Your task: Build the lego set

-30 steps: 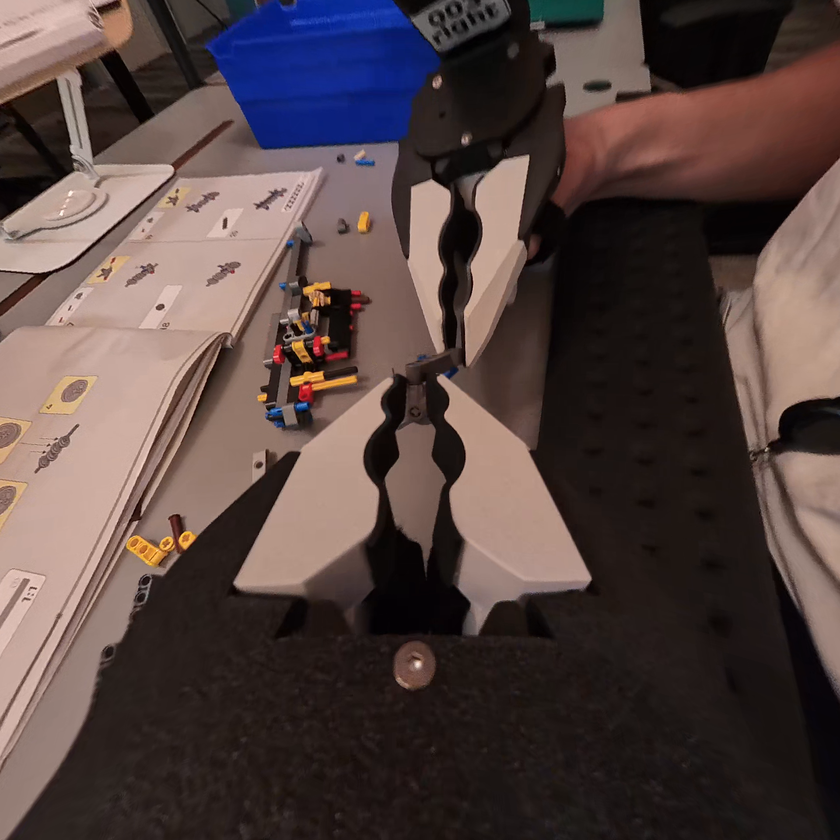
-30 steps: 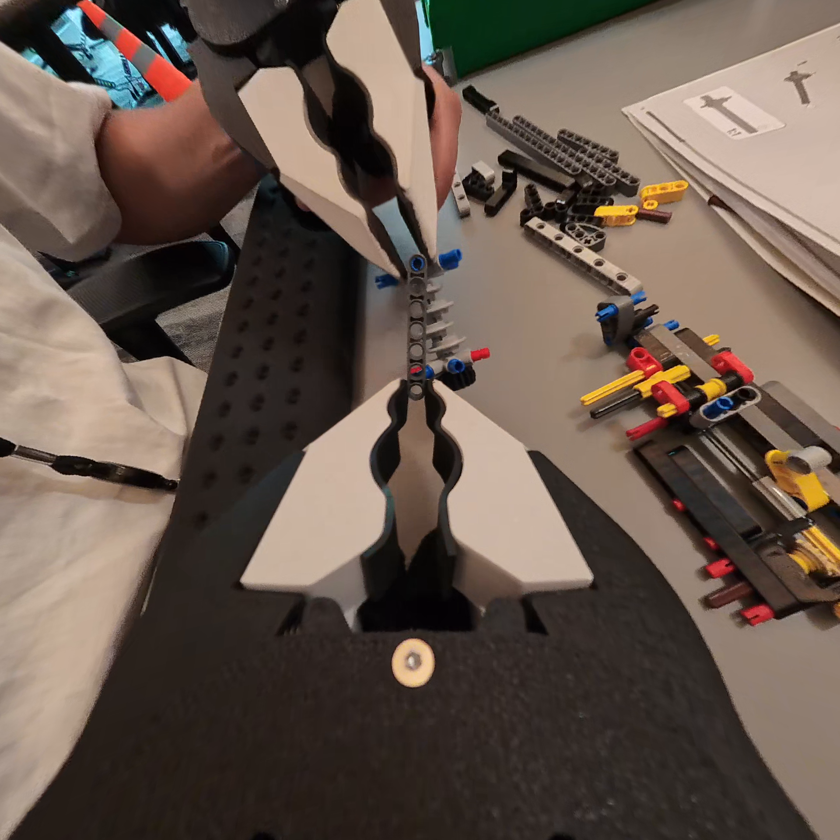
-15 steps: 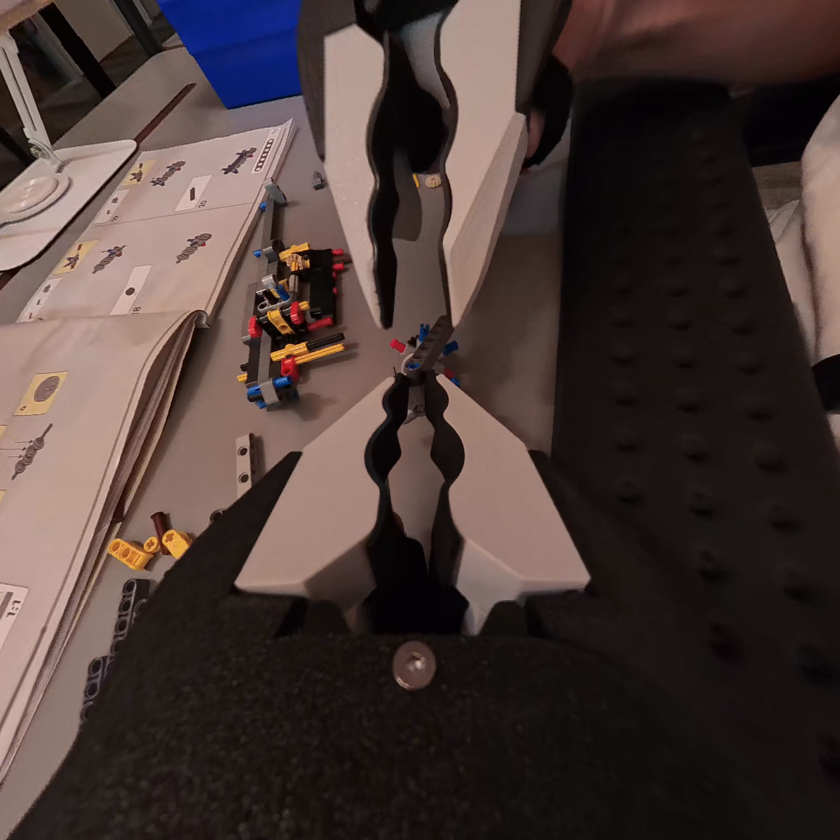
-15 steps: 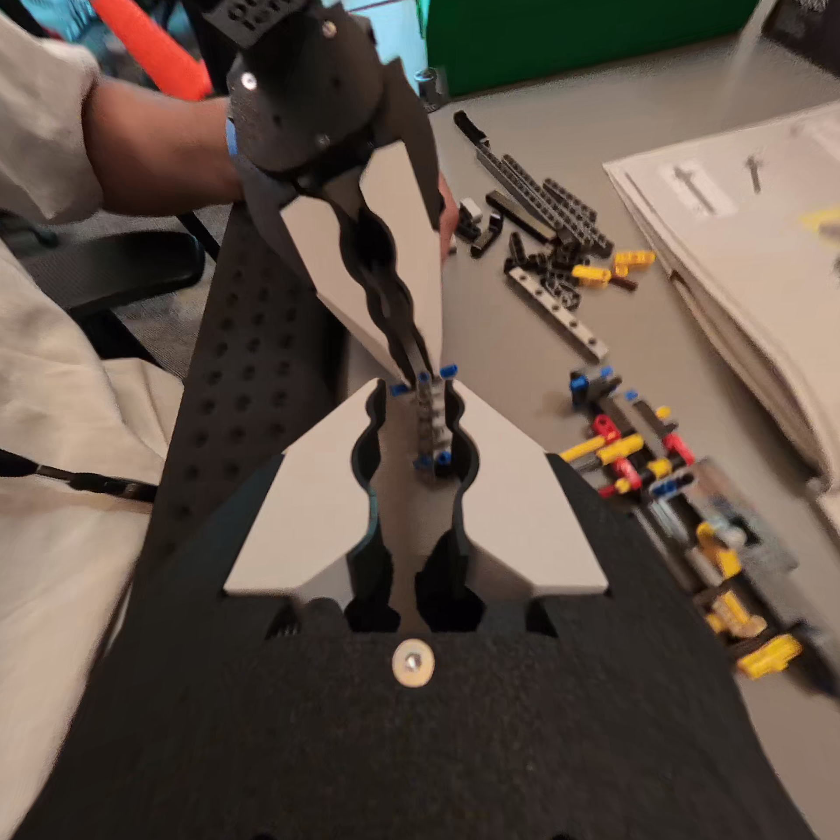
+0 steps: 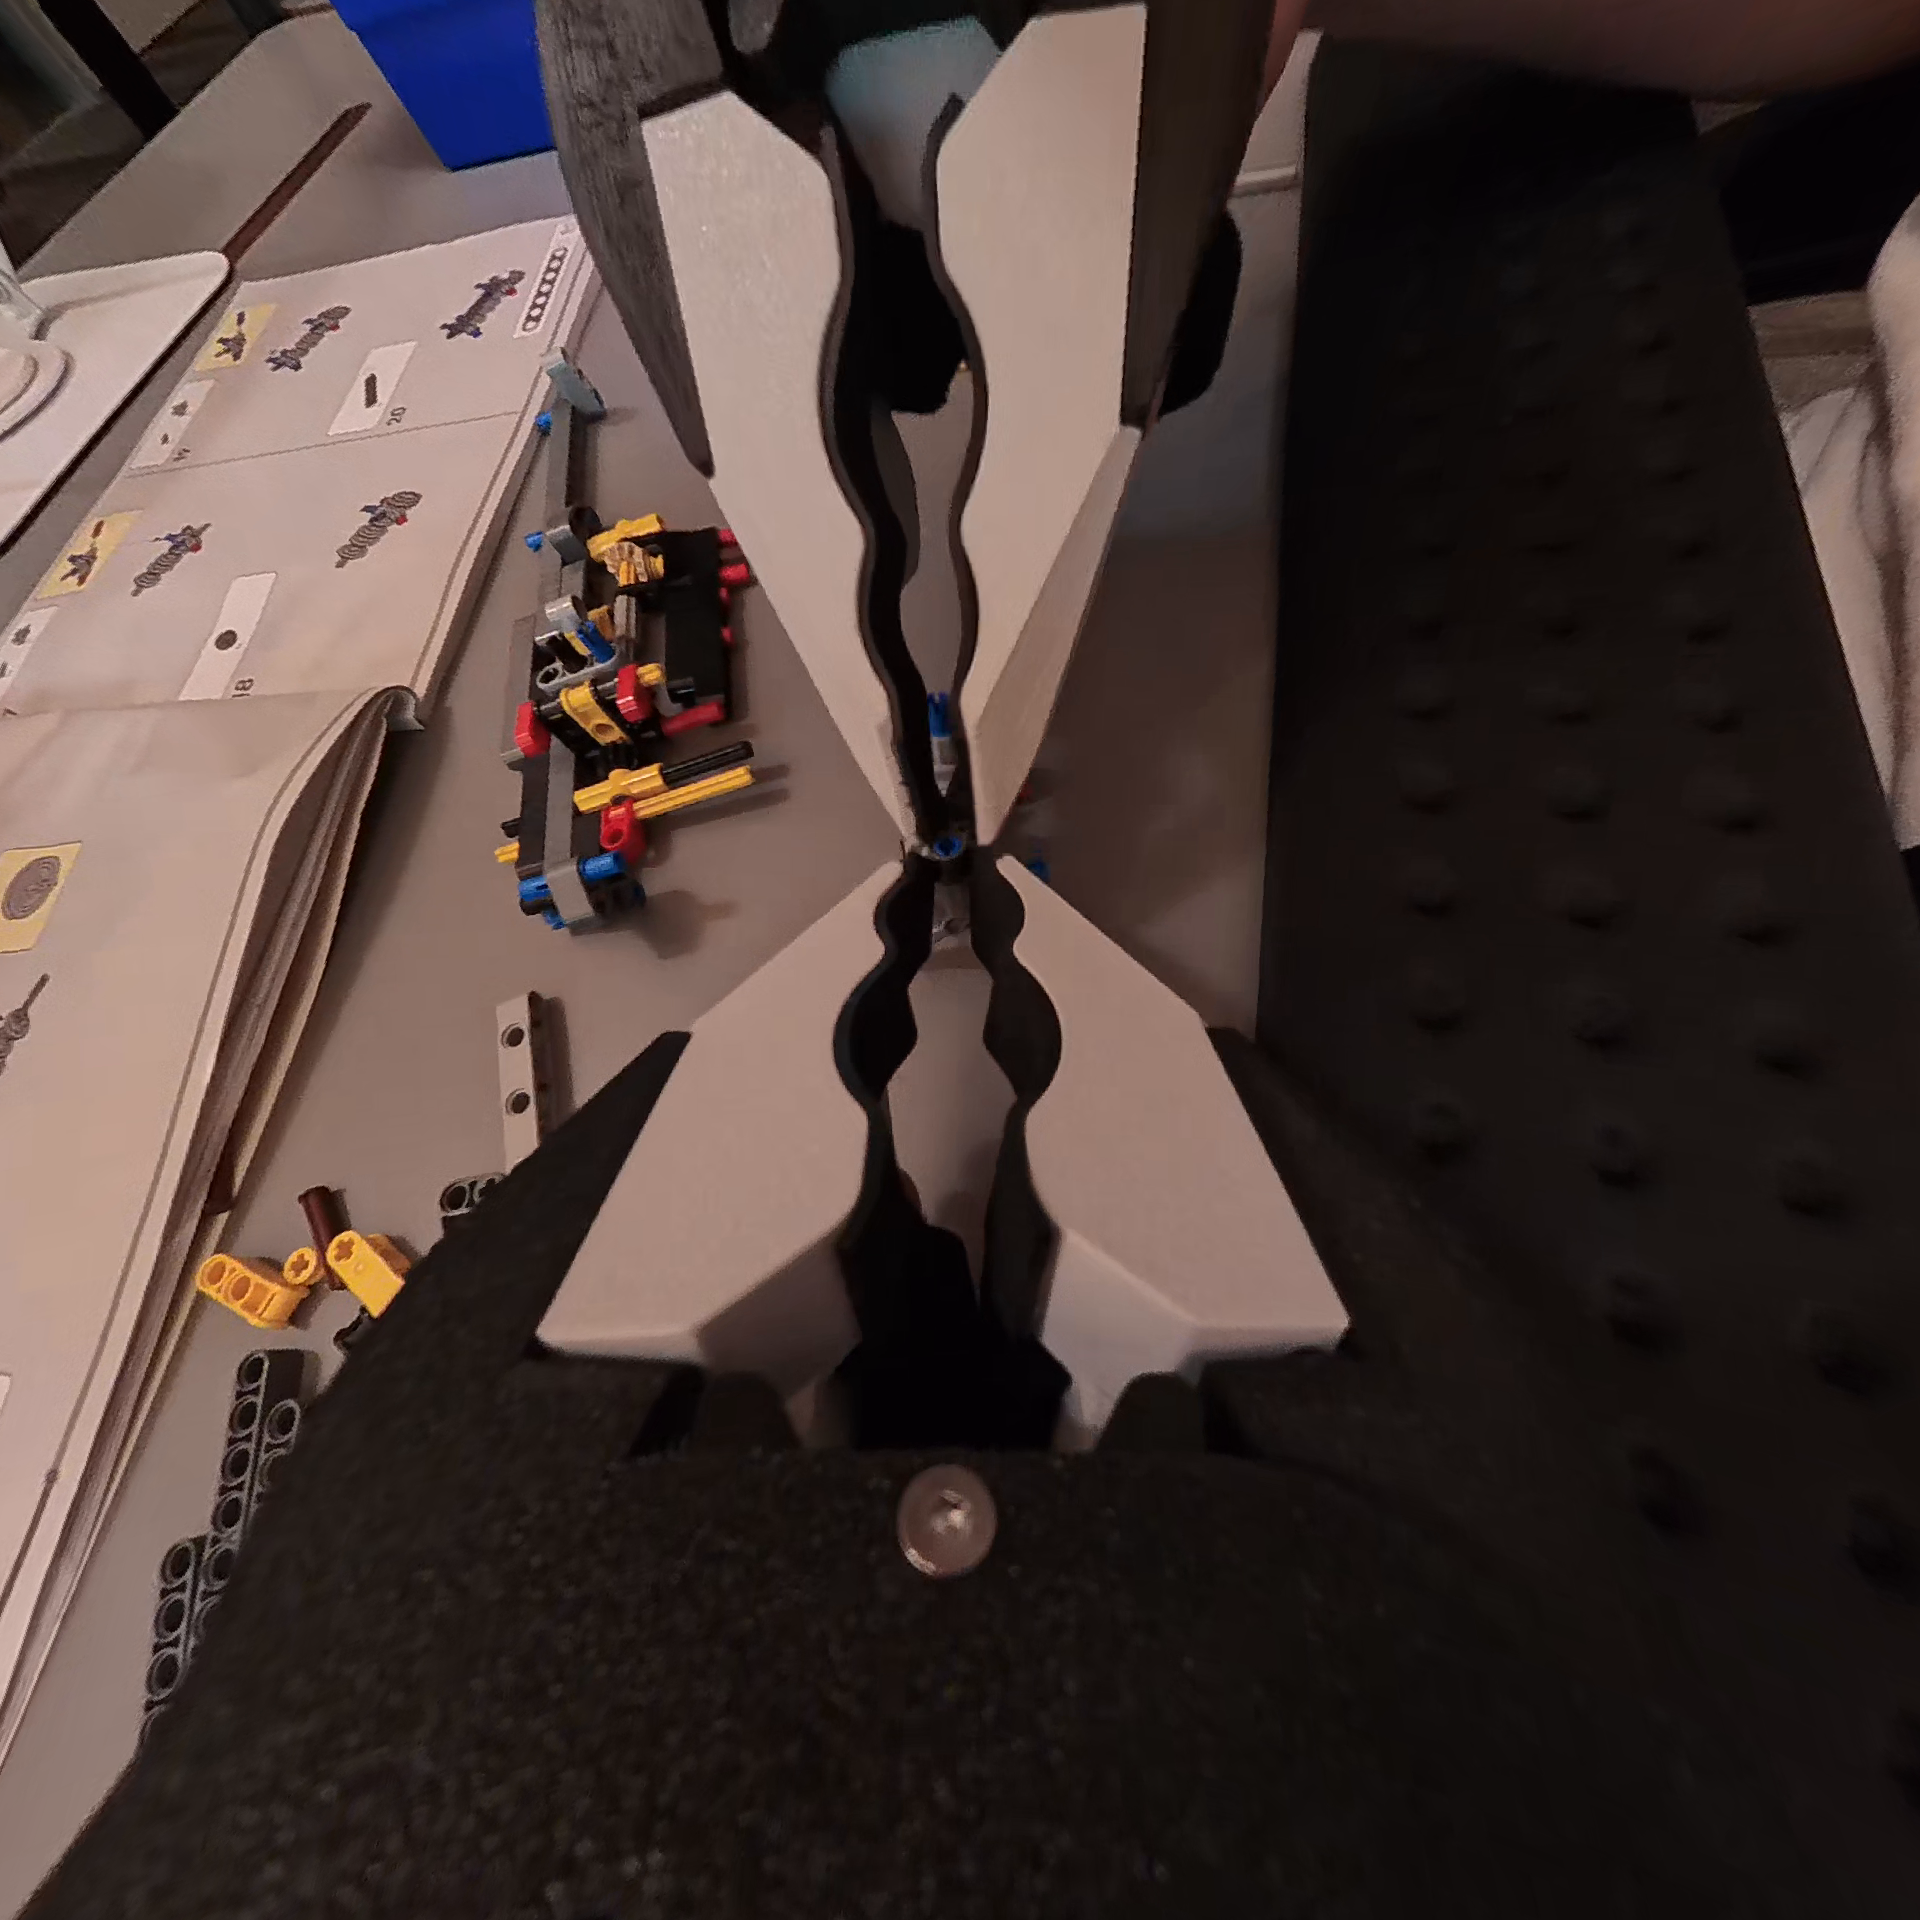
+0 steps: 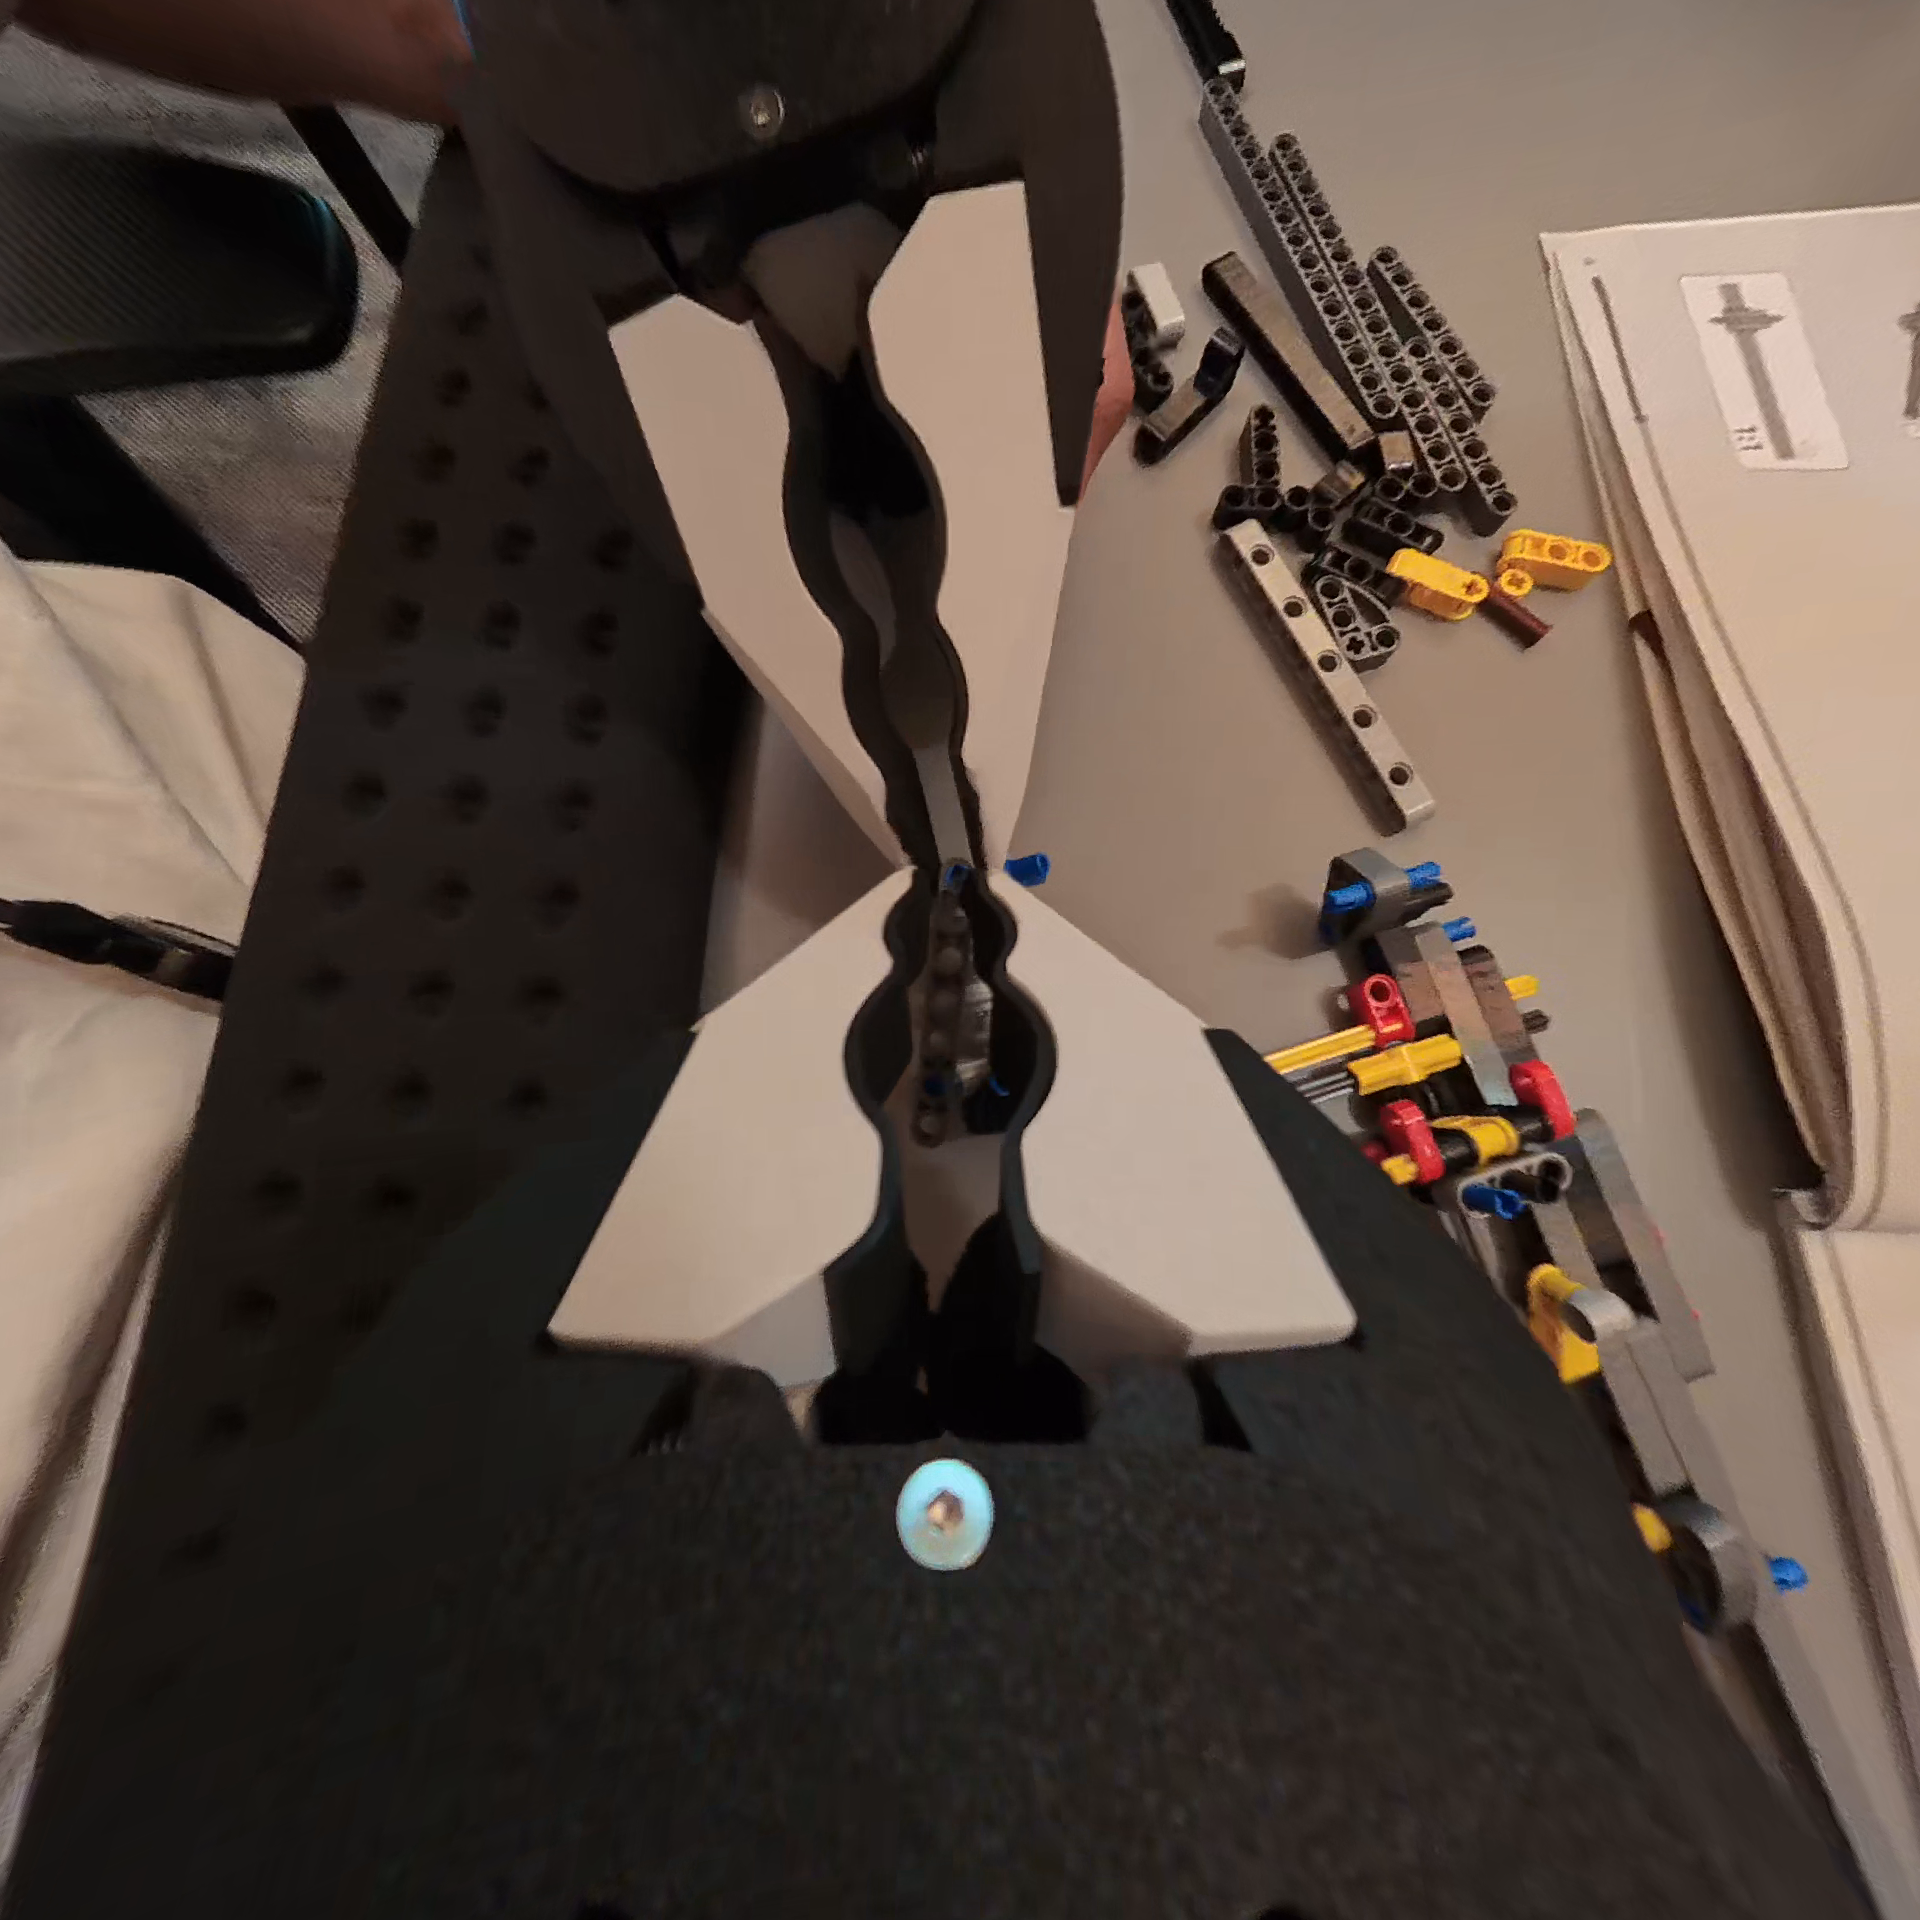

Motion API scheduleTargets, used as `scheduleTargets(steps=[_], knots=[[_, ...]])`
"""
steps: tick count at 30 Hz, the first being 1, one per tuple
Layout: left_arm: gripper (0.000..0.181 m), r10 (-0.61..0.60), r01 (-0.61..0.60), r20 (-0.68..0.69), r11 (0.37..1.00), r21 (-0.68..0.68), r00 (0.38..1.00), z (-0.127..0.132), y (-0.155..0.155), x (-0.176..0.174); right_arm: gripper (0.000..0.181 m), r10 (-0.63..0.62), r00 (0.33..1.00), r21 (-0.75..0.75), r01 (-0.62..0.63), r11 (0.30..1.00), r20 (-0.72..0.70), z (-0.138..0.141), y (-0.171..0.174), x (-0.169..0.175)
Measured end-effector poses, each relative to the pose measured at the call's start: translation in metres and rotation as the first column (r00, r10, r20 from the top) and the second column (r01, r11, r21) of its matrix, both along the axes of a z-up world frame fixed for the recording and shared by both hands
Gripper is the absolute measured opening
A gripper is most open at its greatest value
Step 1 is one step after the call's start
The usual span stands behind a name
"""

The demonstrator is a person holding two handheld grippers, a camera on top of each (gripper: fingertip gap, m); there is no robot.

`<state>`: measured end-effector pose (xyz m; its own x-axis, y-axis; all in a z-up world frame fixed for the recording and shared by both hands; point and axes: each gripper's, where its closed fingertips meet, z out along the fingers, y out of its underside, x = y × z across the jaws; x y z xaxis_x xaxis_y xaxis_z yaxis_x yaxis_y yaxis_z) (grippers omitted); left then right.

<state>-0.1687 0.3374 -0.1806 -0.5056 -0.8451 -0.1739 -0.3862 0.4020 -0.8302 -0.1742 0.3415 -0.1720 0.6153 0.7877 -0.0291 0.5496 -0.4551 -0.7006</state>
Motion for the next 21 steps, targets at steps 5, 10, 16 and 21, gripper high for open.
scheduleTargets(steps=[5, 10, 16, 21], knots=[[0.006, 0.004, -0.004, 0.001, 1.000, -0.001, 1.000, 0.000, 0.000, 0.000, 0.015, -0.021, 0.994, 0.005, 0.021, 1.000, 0.110, -0.004, 0.002, 0.006], [0.006, 0.000, 0.000, -0.011, 1.000, 0.011, 1.000, -0.003, 0.000, 0.001, 0.008, 0.011, 0.976, 0.004, -0.012, 1.000, 0.217, -0.013, -0.002, 0.005], [0.006, 0.003, -0.003, -0.006, 0.999, 0.050, 1.000, -0.005, -0.001, 0.001, 0.006, 0.017, 0.990, 0.018, -0.020, 1.000, 0.140, -0.015, -0.002, 0.005], [0.006, -0.014, 0.014, -0.006, 0.999, 0.033, 1.000, -0.005, -0.004, 0.002, 0.006, -0.004, 0.999, 0.011, 0.004, 1.000, -0.039, -0.012, -0.005, 0.005]])
